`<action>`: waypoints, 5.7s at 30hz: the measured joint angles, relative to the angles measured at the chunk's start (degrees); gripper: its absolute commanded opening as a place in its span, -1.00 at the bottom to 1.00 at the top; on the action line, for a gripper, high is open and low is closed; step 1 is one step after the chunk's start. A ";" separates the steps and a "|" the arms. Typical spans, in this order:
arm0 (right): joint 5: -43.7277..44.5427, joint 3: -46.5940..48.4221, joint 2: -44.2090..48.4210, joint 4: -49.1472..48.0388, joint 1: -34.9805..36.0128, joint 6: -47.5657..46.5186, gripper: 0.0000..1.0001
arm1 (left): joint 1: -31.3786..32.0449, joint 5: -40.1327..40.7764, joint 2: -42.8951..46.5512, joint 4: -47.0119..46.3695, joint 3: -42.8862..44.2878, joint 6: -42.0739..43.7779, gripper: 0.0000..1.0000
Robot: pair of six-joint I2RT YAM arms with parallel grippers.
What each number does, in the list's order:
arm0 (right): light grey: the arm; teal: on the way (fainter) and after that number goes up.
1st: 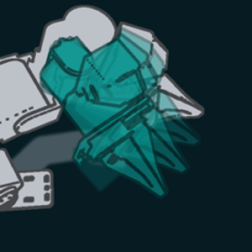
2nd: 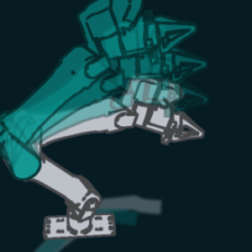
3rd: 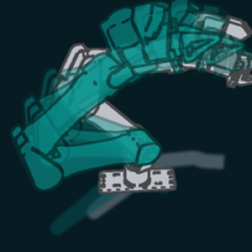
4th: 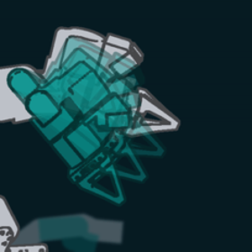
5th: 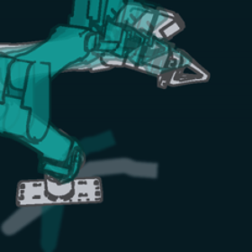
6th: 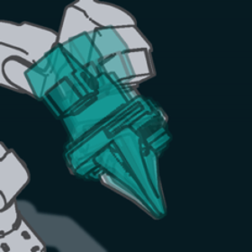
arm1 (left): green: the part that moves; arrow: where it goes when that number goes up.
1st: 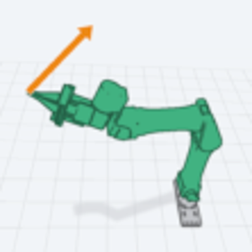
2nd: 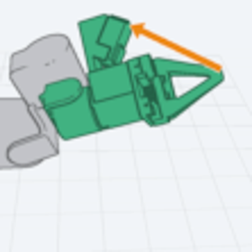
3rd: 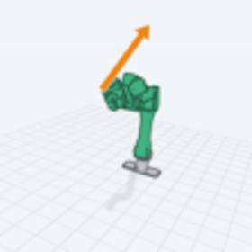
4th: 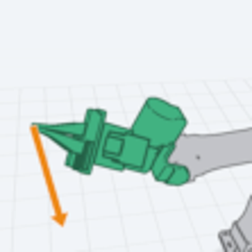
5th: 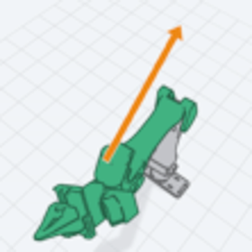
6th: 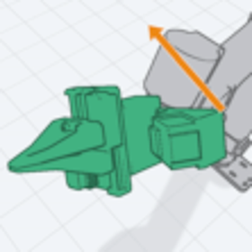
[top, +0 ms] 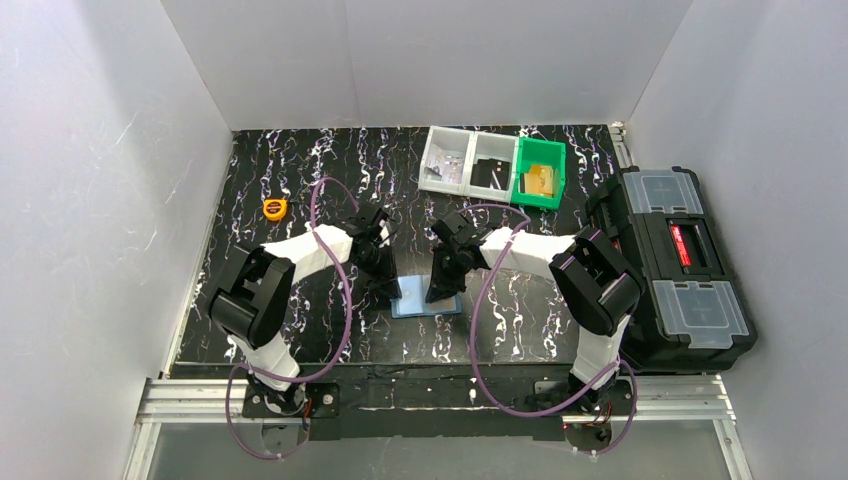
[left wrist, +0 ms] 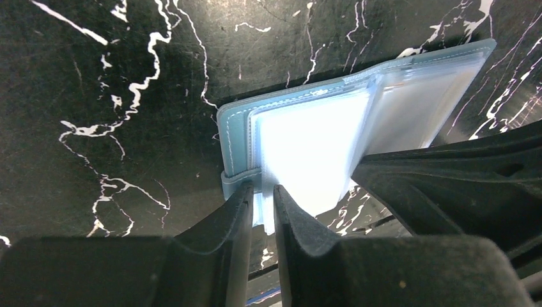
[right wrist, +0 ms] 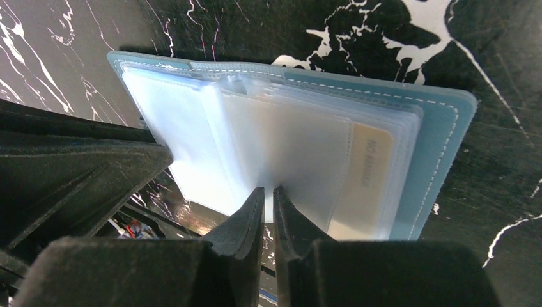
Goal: Take the credit cards out of the card holder
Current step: Remove the credit card from the card holder.
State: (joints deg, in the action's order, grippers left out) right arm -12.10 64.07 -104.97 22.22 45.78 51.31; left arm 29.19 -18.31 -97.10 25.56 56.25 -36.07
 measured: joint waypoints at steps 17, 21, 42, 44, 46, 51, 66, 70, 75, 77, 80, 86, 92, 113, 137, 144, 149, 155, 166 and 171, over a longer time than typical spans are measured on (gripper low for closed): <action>-4.39 -3.26 0.00 -5.31 -1.92 2.93 -0.90 | 2.14 -1.36 2.16 6.54 10.12 1.51 -0.63; -5.05 -3.98 0.04 -6.38 -2.19 3.45 -0.93 | 3.19 -3.87 -1.49 3.32 10.29 -0.81 -0.70; -5.68 -4.70 0.24 -7.43 -2.60 4.02 -0.96 | 3.19 -6.38 -10.49 -2.36 10.58 -3.52 -0.84; -5.66 -4.70 0.24 -7.43 -2.60 4.02 -0.96 | 3.19 -5.79 -10.75 -1.66 10.88 -3.17 -0.86; -5.64 -4.70 0.24 -7.43 -2.60 3.98 -0.96 | 3.23 -4.94 -11.61 -0.68 11.74 -2.69 -0.88; -5.44 -4.59 0.31 -7.26 -2.60 3.72 -0.81 | 3.74 -3.08 -13.20 2.60 14.27 -1.77 -0.90; 0.22 -2.34 8.59 0.55 -3.06 -2.47 -0.23 | 5.11 0.09 -14.93 6.47 17.53 -0.98 -1.00; 0.13 -2.64 8.94 0.42 -3.69 -3.13 -0.14 | 5.11 0.09 -14.93 6.47 17.53 -0.98 -1.00; -0.07 -4.07 8.70 0.39 -4.22 -3.48 -0.10 | 5.11 0.09 -14.93 6.45 17.53 -0.98 -1.00; -0.28 -4.33 8.09 -0.11 -4.35 -3.50 -0.10 | 5.11 0.07 -14.93 6.45 17.53 -1.01 -1.00; -1.14 -5.07 6.91 -1.05 -4.52 -3.39 -0.12 | 5.11 0.04 -14.93 6.43 17.51 -1.01 -1.00; -4.17 -5.81 4.85 -4.02 -4.63 -2.16 -0.42 | 5.09 -0.13 -14.93 6.36 17.46 -0.98 -1.00; -4.57 -6.91 4.35 -5.64 -5.09 -1.14 -0.89 | 5.09 -0.15 -14.78 6.38 17.49 -0.90 -0.92; -2.97 -1.97 6.88 -1.11 -4.72 -2.03 -0.76 | 0.31 5.73 -0.26 12.63 12.98 2.91 -0.55; -7.72 7.06 -5.01 -2.86 -0.72 0.17 0.31 | -4.76 0.35 5.18 13.88 9.03 4.50 -0.54; -5.31 3.19 2.97 -2.69 -1.99 0.22 0.30 | -4.15 -4.48 4.52 12.46 10.36 1.62 -0.53; -1.68 -1.22 10.21 -2.14 -4.48 -0.33 0.16 | -1.01 -6.03 0.39 10.47 14.51 -0.33 -0.54; 3.04 -4.00 11.21 0.61 -6.38 -2.03 0.00 | 2.40 -6.60 -6.32 8.48 18.97 -2.12 -0.62; 8.33 -3.80 7.65 2.32 -6.38 -6.80 -0.04 | 3.26 -4.96 -15.26 7.39 20.26 -2.43 -0.81; 8.48 -3.78 5.75 2.21 -6.40 -7.85 -0.30 | 3.43 -4.20 -15.87 7.39 20.11 -2.05 -0.84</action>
State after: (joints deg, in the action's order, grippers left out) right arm -3.62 60.29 -99.22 24.43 39.38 43.46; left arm 32.62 -22.50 -112.97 32.95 76.36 -38.13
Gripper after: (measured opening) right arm 0.438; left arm 0.088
